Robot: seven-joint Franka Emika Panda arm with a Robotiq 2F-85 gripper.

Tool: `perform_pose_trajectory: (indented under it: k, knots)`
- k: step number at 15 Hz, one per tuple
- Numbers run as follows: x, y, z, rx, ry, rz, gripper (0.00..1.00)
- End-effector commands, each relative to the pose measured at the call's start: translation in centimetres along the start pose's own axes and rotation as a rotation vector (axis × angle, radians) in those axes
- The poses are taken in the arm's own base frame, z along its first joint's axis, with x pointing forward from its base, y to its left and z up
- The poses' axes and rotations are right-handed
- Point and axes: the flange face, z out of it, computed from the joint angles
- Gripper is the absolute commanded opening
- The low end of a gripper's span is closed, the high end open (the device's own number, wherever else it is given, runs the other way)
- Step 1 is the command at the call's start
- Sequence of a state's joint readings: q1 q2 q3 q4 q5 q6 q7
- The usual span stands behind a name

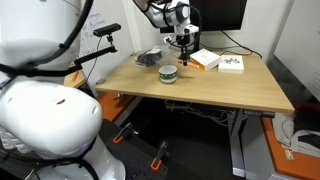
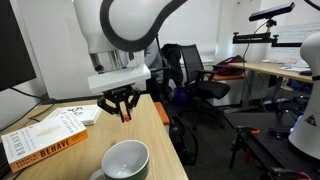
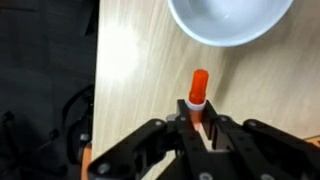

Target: Put the marker on the desk

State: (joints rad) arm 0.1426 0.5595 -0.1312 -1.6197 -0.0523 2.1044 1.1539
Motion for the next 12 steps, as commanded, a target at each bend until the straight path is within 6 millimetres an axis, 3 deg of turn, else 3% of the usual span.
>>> perform_pose_trajectory:
  k: [1, 6, 7, 8, 12]
  knots:
    - [1.3, 0.0, 2.2, -0.022, 0.076, 0.059, 0.05]
    - [2.5, 0.2, 4.9, -0.018, 0.117, 0.139, 0.05]
    - [2.6, 0.2, 5.1, -0.012, 0.126, 0.158, 0.44]
    - [2.6, 0.2, 5.0, -0.003, 0.135, 0.165, 0.45]
    - [1.2, 0.6, 1.9, 0.018, 0.170, 0.184, 0.74]
